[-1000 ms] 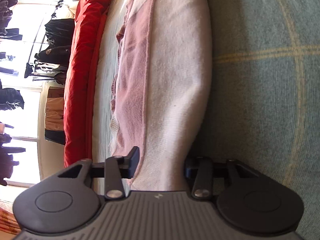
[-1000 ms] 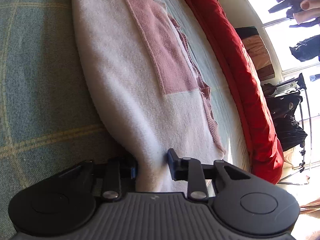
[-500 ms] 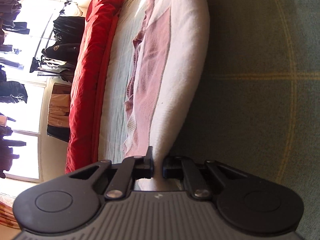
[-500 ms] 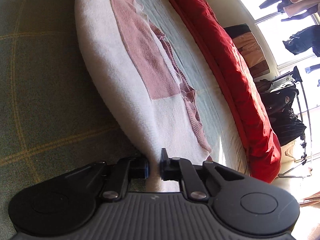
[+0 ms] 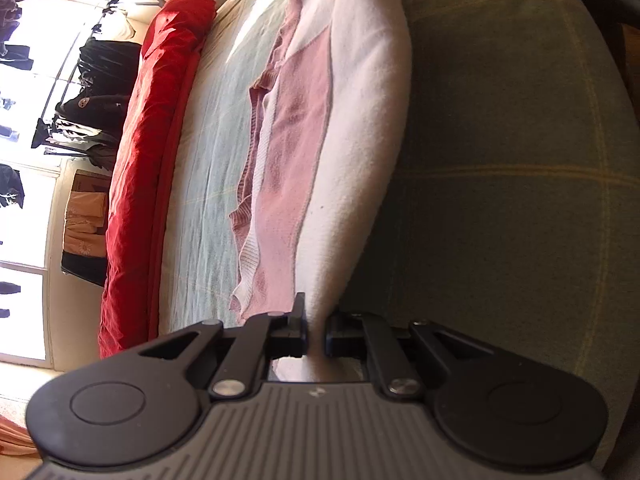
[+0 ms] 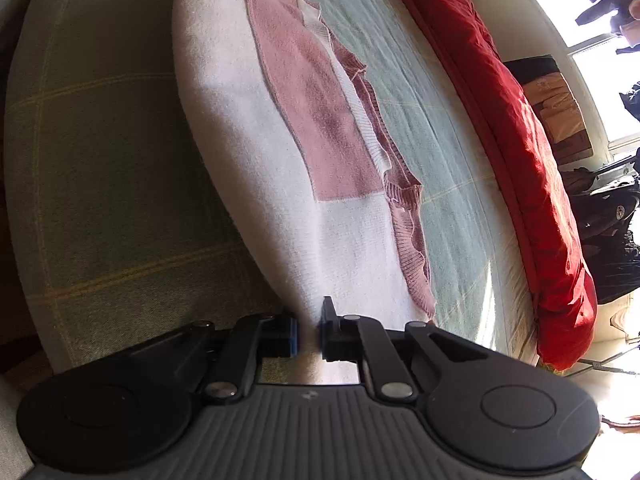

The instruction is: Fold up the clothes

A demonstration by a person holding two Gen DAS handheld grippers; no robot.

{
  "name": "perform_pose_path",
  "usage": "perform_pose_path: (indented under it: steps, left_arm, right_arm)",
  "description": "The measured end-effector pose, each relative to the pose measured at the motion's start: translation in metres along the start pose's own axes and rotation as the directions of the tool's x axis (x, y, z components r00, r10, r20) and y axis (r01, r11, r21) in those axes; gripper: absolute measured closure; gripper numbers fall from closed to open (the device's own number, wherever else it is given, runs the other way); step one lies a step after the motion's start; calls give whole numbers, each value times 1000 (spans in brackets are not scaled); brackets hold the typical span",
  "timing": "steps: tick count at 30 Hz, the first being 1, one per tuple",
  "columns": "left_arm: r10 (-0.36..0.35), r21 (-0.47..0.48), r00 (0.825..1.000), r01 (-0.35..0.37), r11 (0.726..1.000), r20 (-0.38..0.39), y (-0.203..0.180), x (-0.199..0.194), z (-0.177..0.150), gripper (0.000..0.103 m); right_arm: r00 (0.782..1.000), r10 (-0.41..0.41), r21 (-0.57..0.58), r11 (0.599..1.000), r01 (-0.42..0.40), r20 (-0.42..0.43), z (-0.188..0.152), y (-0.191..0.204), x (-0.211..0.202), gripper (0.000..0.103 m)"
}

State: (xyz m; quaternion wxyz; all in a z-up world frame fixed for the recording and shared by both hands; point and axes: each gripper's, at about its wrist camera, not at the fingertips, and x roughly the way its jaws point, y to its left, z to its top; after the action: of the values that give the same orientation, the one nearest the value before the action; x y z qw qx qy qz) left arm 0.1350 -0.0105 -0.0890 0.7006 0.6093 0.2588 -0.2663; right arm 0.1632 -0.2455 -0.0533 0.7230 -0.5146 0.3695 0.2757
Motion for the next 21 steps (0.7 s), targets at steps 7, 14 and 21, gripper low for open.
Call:
perform_pose_path:
  steps: [7,14,21]
  left_arm:
    - [-46,-3,999,46,999,4,-34,-47,-7,97]
    - [-101,-69,995,100,993,-15,-56,-41,-9,96]
    - [-169,-156,985,163,974,-23,-45,-58,-17,84]
  right_arm:
    - [998,60,-11,998,-60,-18,-8,30,-31,92]
    - [991,115,6,993,-115,-70,-8,34,-3,88]
    - [983,163,29,986,-162,-85,-9,40,-8,77]
